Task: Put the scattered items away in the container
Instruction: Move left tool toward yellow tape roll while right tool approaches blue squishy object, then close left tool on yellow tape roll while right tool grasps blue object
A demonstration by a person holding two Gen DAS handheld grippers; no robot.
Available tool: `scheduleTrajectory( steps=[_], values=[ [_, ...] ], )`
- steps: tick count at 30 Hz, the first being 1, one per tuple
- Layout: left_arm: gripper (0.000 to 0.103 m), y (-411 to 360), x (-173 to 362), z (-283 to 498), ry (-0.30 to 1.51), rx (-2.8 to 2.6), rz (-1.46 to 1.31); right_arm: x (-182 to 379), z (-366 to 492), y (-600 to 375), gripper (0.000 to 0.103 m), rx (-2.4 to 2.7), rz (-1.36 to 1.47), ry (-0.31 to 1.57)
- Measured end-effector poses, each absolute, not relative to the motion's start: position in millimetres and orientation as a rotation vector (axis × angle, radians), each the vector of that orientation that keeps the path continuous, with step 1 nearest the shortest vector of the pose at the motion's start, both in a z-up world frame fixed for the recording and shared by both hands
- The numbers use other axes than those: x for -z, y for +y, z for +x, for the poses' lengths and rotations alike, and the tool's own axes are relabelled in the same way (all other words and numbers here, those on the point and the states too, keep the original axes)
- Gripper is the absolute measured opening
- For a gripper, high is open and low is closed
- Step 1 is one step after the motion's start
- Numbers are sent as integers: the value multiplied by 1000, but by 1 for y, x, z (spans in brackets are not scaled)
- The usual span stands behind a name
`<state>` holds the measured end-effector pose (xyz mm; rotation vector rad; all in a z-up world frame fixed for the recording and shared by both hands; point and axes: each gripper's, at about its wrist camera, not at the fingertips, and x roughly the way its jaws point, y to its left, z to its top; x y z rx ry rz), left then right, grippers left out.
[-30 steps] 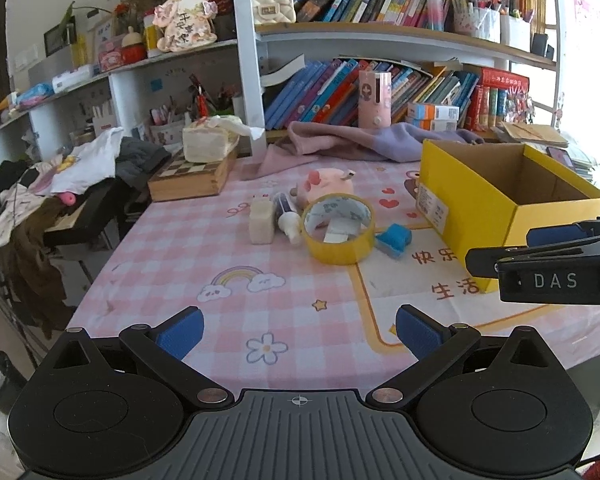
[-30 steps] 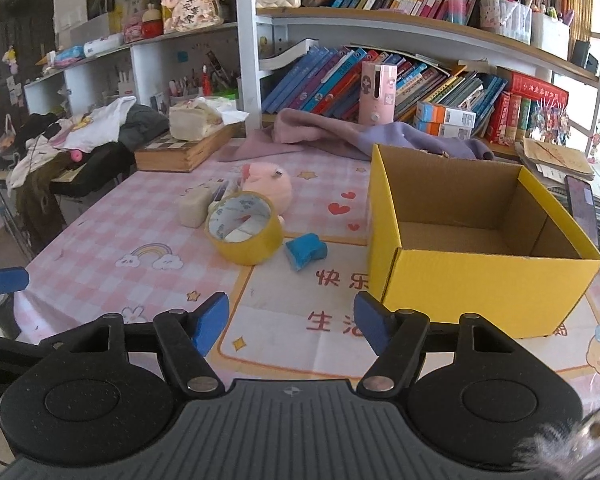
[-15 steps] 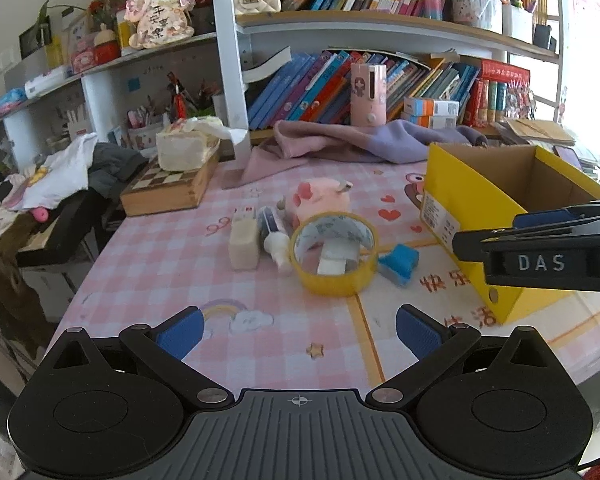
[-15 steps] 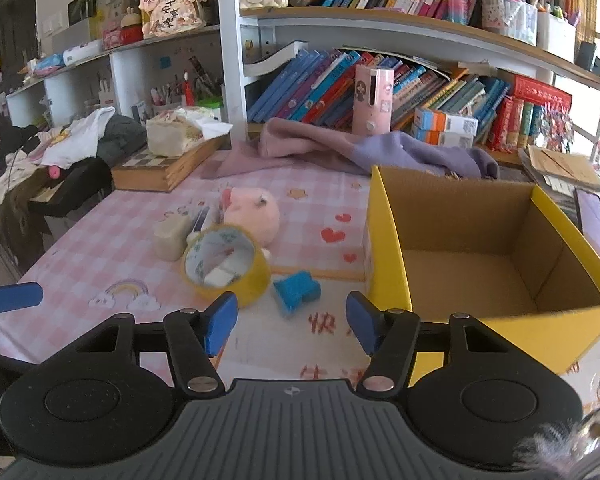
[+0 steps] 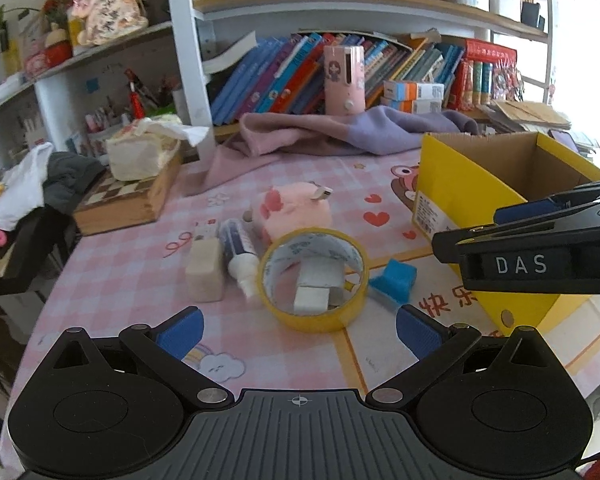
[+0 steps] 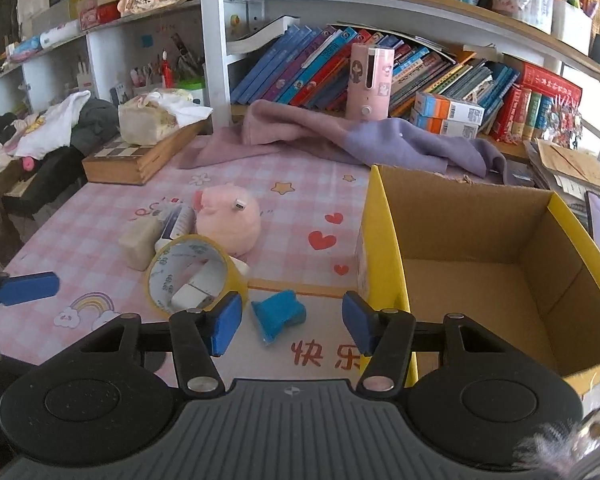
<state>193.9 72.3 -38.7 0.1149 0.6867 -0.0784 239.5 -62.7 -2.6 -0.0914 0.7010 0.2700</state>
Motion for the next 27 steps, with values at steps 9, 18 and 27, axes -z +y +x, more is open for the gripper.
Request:
scheduleTrajectory(
  steps=[9,18,27],
  values=[
    [103,66,57,229,699,101,157,13,262,-49,52,-313,-139,740],
    [103,63,74,260,719,126,167,21,281,-43,52,-309,-197,764],
    [103,68,88,278,769,131,146,30,298,-35,51,-338,-221,810]
  ],
)
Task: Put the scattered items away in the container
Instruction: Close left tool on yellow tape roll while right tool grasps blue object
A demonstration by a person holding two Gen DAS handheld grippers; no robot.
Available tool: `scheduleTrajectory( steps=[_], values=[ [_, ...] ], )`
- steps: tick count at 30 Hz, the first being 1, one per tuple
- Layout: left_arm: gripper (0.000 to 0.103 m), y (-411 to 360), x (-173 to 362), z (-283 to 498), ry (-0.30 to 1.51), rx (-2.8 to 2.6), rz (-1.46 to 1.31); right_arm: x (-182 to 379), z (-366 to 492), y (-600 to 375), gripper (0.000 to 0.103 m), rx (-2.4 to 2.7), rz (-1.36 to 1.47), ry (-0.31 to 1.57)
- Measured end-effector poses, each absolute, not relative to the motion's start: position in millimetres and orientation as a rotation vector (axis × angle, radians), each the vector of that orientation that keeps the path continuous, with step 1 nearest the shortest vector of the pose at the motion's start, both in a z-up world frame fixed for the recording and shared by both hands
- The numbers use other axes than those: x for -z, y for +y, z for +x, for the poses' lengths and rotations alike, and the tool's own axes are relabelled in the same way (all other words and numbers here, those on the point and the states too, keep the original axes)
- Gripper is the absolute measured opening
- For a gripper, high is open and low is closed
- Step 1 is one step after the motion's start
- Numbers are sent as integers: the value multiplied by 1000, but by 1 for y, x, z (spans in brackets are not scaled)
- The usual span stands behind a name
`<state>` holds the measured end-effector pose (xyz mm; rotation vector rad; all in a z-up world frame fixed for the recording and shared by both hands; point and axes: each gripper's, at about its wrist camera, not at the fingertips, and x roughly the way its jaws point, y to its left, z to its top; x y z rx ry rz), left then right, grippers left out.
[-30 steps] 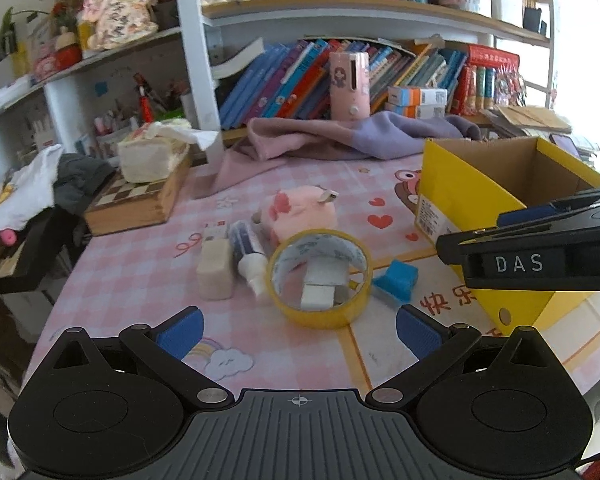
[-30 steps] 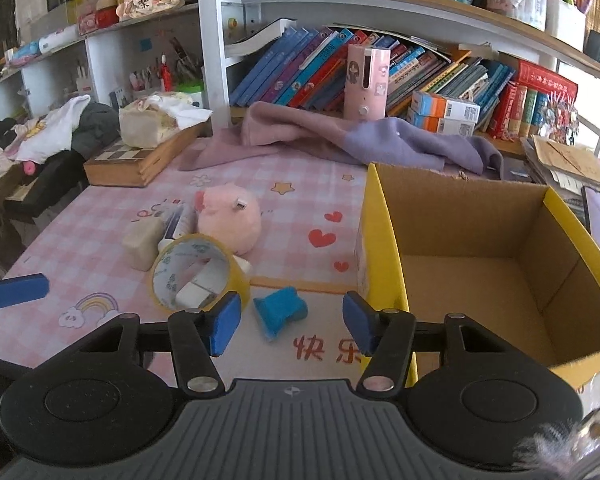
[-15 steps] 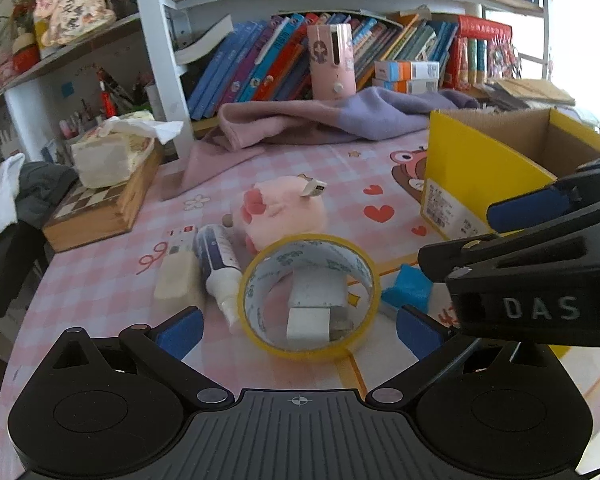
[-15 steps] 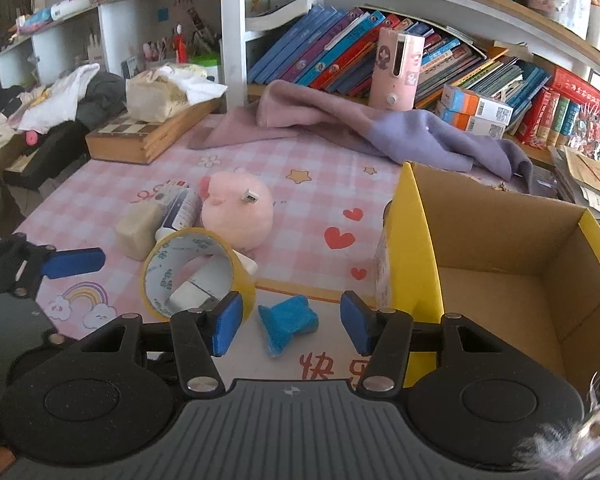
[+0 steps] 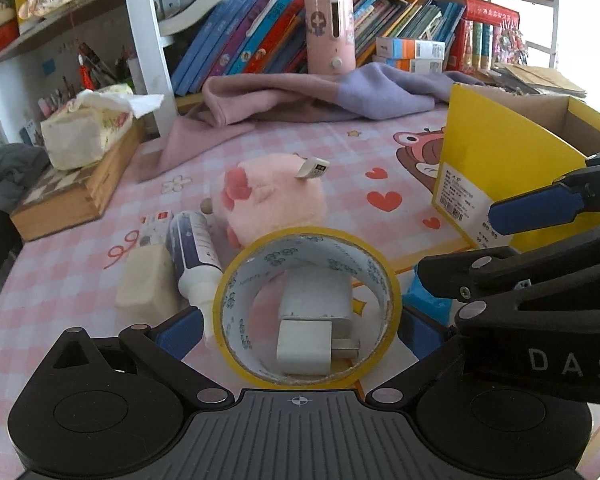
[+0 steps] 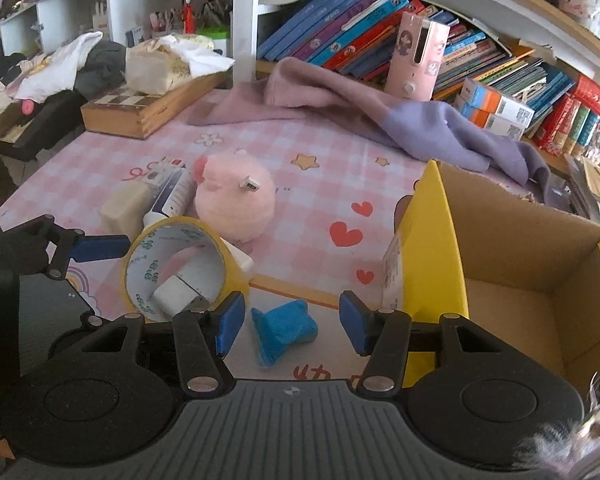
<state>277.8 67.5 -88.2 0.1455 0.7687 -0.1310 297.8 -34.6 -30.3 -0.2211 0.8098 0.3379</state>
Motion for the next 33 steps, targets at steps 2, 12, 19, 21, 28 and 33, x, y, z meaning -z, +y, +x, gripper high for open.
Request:
scheduleTrajectory(
  steps=[2,12,19,21,28,33],
  values=[
    [103,68,90,280,768,143,149,33,302,-35,51,-344,-214,828],
    [92,86,86,270,788,174,84,48,318,-35,50,-340,-167,917],
    [92,105,77,257,805,171,26,61,327,-32,49,-328,-147,982],
    [91,107,73,254,807,170,25,67,330,-31,49,-327,-139,1014],
    [91,120,69,245,826,133,-21,76,337,-31,50,-314,-118,1036],
    [91,124,64,241,812,122,-56,77,337,-31,44,-314,-125,1020]
  ],
)
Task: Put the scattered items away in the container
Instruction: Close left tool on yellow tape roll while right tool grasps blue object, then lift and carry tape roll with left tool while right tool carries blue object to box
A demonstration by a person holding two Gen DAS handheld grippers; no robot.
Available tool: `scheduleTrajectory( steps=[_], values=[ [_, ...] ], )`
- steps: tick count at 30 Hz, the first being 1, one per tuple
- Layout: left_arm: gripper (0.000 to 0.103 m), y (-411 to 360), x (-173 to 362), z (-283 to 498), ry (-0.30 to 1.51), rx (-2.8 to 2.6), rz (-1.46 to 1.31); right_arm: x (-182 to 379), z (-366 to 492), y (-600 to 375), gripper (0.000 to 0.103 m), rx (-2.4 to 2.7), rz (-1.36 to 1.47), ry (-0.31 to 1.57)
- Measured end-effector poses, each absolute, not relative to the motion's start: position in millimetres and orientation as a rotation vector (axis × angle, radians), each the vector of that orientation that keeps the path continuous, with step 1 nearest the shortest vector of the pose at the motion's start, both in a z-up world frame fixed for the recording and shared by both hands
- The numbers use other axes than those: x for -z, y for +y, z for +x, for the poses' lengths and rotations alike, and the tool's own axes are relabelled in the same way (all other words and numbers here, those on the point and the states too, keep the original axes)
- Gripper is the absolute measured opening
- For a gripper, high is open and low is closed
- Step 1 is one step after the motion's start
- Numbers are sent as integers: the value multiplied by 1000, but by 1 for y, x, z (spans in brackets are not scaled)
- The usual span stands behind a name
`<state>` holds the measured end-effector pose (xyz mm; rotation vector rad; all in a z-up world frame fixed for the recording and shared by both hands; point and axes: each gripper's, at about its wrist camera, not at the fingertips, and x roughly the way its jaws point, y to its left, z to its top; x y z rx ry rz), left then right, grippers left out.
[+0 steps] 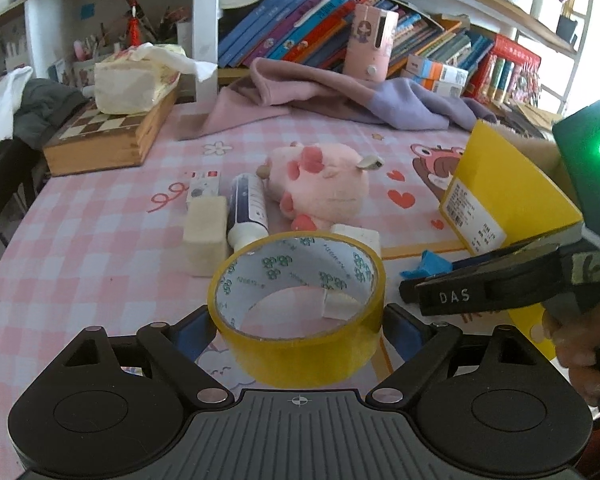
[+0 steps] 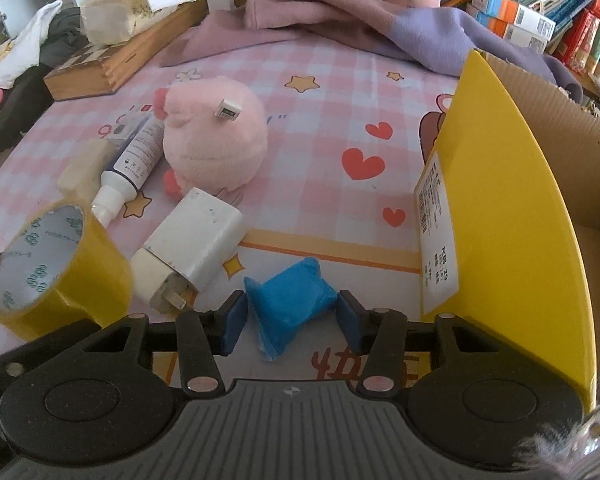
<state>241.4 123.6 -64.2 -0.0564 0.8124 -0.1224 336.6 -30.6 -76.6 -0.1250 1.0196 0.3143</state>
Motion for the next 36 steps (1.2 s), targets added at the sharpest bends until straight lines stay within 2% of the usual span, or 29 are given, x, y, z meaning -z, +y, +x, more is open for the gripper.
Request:
scheduleTrajectory(
  steps=[18,24,36],
  values=[
    [91,121,31,200,709,80,-100,21,289,-40,43,-426,-115,838],
    [91,115,13,169,666,100,-101,-4,252,-48,43,-477,-143,765],
    [91,91,-4,91,623,162,-120,-17,165,-88,43,-428,-79,752]
  ],
)
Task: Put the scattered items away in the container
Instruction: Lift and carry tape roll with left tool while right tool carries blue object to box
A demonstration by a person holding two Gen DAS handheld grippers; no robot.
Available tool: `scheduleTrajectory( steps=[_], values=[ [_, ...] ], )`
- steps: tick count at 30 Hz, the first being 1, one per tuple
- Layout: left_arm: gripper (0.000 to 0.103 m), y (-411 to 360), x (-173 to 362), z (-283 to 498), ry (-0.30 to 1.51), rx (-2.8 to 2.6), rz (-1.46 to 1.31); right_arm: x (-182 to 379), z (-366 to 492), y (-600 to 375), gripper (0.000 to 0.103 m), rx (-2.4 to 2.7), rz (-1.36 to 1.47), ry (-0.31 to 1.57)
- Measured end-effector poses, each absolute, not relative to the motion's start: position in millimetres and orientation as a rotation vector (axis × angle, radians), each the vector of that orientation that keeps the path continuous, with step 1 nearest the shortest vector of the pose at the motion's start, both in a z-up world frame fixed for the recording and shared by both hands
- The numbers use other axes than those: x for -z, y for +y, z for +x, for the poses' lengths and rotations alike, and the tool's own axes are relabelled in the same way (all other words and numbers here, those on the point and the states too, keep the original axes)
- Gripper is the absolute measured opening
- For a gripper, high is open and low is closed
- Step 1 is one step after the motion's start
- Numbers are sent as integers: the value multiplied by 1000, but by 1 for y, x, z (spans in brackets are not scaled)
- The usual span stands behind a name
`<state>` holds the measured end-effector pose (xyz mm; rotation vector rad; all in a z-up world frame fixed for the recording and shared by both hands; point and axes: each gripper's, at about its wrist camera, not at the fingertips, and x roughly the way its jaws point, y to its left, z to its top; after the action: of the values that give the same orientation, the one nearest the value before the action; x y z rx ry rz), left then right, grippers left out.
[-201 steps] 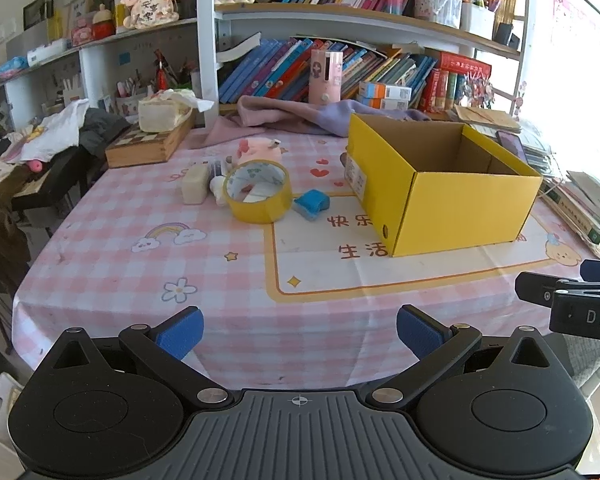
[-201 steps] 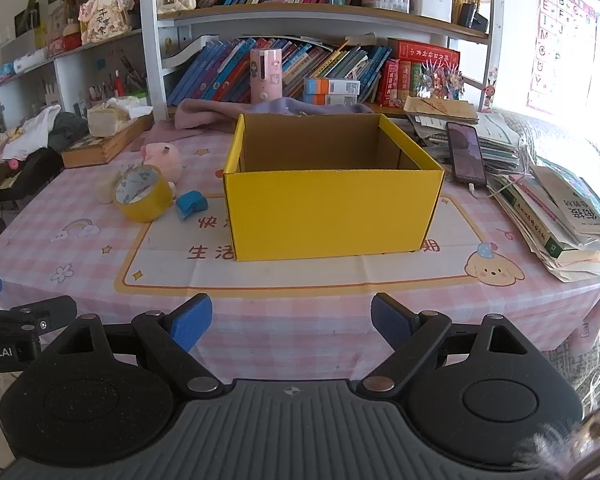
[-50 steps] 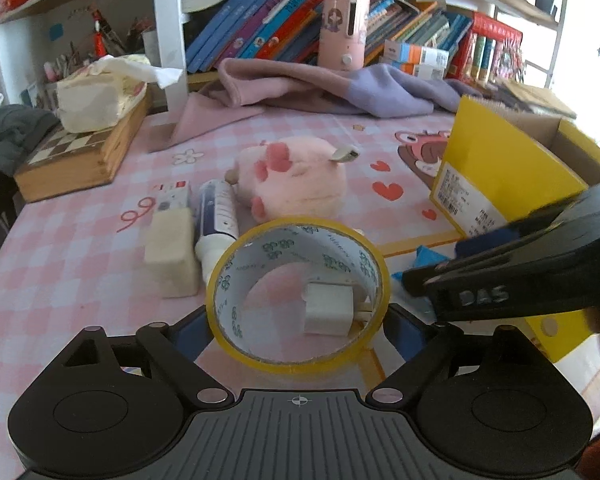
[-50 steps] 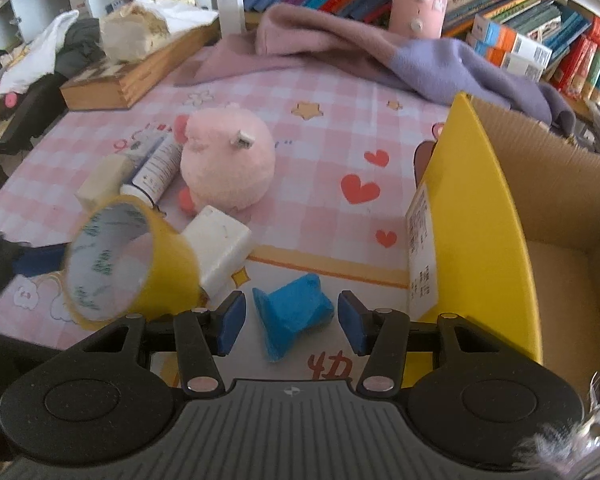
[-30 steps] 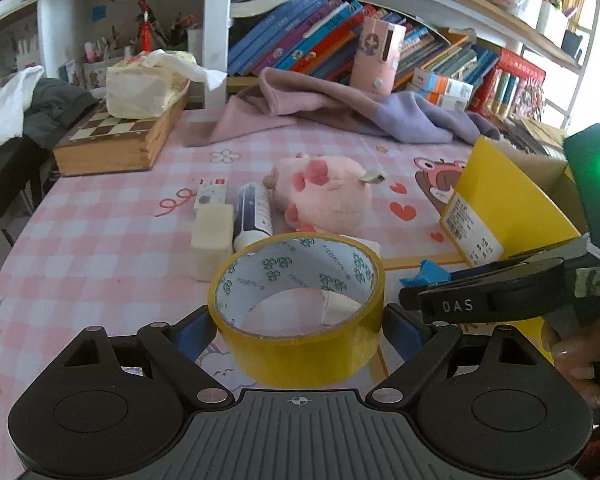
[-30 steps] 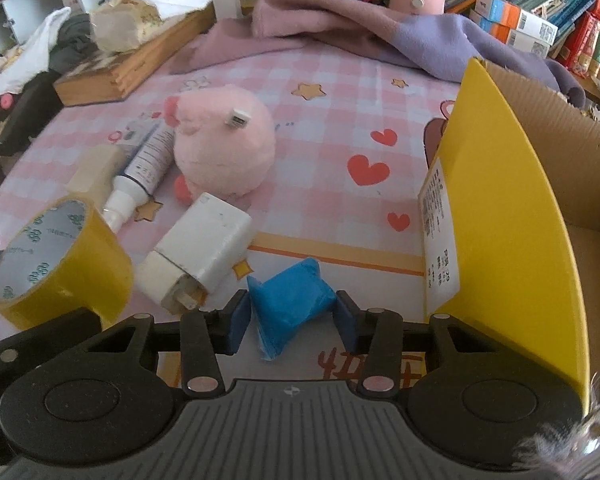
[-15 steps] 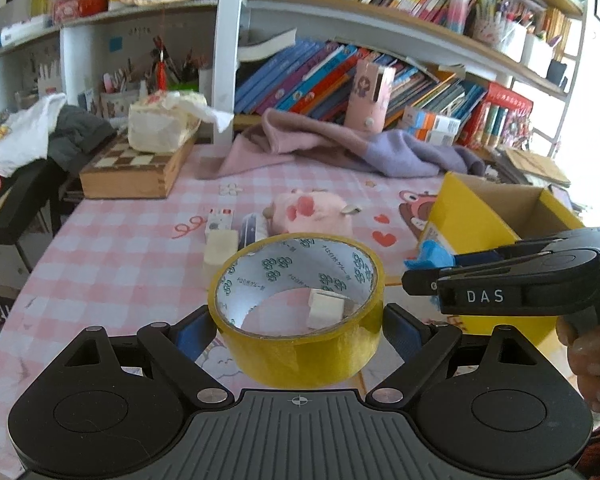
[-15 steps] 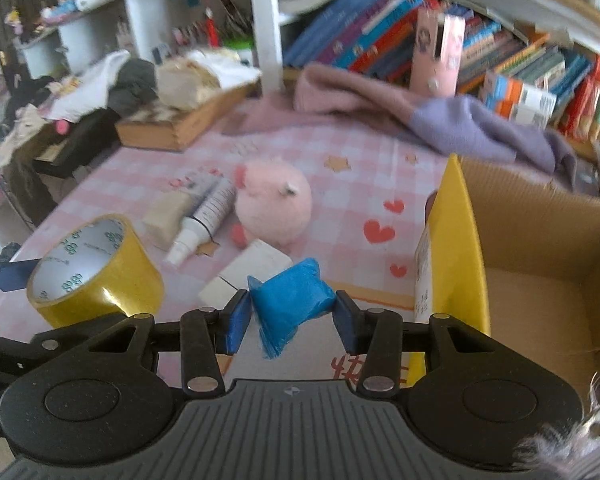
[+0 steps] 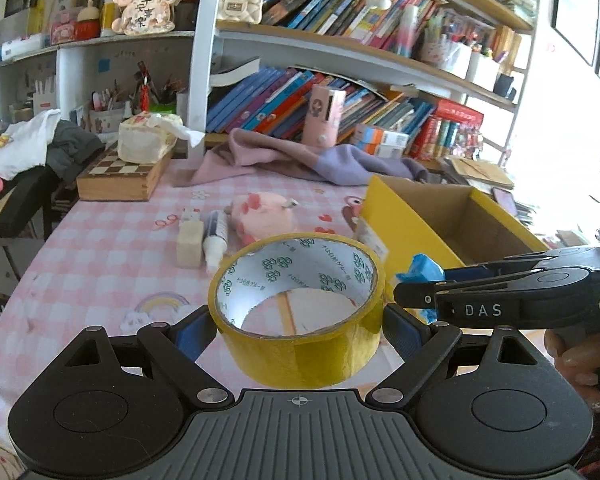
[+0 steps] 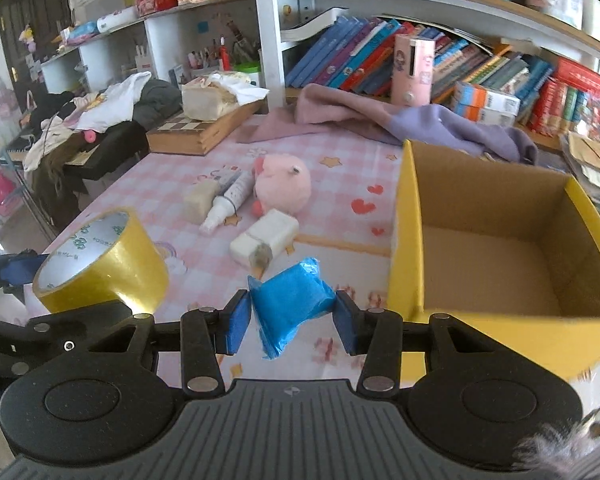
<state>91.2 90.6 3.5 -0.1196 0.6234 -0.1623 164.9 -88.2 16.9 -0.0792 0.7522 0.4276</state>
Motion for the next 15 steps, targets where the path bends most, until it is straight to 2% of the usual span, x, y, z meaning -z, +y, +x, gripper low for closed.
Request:
scheduleTrajectory(
  steps=[15],
  values=[
    [91,40,-9,11,619,297,-116,-24,54,-151,42,-290,-17,728]
  ],
)
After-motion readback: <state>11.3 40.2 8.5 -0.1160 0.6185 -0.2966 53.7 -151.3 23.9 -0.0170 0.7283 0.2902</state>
